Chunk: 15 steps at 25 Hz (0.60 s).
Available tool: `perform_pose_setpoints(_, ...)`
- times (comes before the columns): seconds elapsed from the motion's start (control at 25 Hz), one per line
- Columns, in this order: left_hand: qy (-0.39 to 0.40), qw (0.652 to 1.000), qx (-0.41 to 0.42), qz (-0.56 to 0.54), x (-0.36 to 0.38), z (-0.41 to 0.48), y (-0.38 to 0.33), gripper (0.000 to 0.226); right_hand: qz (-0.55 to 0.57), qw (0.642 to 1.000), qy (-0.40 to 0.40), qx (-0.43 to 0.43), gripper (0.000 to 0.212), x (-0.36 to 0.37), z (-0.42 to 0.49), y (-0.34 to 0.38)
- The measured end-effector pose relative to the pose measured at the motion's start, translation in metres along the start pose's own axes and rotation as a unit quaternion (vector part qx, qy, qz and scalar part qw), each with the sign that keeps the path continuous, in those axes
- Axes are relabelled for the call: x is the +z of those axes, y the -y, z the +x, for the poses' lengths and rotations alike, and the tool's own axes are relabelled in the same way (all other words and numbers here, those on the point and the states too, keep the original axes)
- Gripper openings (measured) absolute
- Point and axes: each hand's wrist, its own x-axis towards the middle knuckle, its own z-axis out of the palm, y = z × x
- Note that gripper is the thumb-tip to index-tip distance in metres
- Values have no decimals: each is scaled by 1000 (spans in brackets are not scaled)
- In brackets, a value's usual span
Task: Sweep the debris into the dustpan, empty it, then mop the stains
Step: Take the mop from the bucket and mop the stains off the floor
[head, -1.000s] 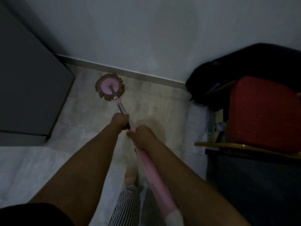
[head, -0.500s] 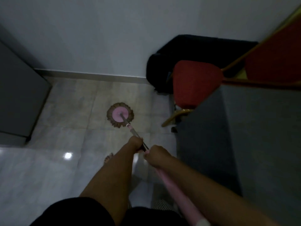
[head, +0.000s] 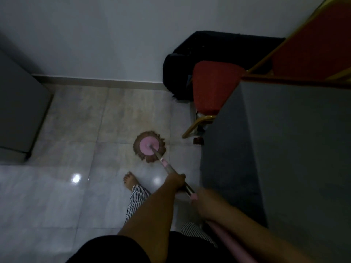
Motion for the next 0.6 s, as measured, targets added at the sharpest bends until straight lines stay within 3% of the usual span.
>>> perform_pose_setpoints(0.12, -51, 997, 40, 47, -58, 36, -28, 43, 14, 1000, -23, 0, 32, -10, 44, 57)
perform_pose_setpoints(0.36, -83, 984, 89, 129, -176, 125, -112, 52, 39, 993, -106, -29, 32, -43, 140, 174)
perform_pose_setpoints(0.6, -68, 992, 87, 58, -264, 132, -167, 48, 52, 990, -110, -74, 36, -93, 165, 268)
